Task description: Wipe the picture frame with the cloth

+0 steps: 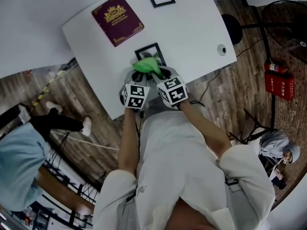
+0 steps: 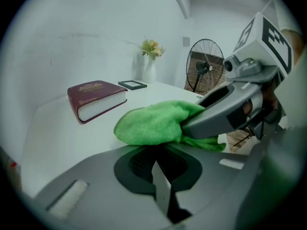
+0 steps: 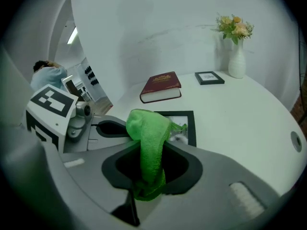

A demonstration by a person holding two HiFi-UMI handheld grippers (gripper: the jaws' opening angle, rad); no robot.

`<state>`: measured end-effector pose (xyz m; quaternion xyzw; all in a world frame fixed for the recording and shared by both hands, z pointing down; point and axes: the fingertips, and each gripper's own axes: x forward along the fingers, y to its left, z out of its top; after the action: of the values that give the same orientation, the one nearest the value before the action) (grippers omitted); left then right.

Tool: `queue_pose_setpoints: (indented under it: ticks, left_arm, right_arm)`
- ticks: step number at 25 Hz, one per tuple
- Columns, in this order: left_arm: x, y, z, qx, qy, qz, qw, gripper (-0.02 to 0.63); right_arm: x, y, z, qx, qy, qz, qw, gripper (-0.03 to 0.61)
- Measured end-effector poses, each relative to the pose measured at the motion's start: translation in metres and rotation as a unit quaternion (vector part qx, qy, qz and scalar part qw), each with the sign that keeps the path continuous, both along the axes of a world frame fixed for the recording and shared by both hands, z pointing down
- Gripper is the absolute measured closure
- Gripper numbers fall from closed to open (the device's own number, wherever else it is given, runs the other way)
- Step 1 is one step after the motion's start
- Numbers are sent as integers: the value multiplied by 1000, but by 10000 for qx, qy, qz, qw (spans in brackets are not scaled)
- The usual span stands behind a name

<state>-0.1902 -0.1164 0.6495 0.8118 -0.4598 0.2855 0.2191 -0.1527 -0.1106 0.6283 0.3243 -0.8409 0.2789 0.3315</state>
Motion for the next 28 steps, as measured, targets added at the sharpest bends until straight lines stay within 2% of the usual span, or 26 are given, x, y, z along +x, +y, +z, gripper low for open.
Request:
queue_pose_setpoints:
  ticks: [8,28]
  left_arm:
    - [-3,2,2,-85,-77,-46,9999,592]
    - [2,-1,1,-27,-45,-90,9999,592]
  right_arm:
    - [-7,7,24,-193,60,110,9997,488]
    - [58,-13,17,303,539,247,9978,487]
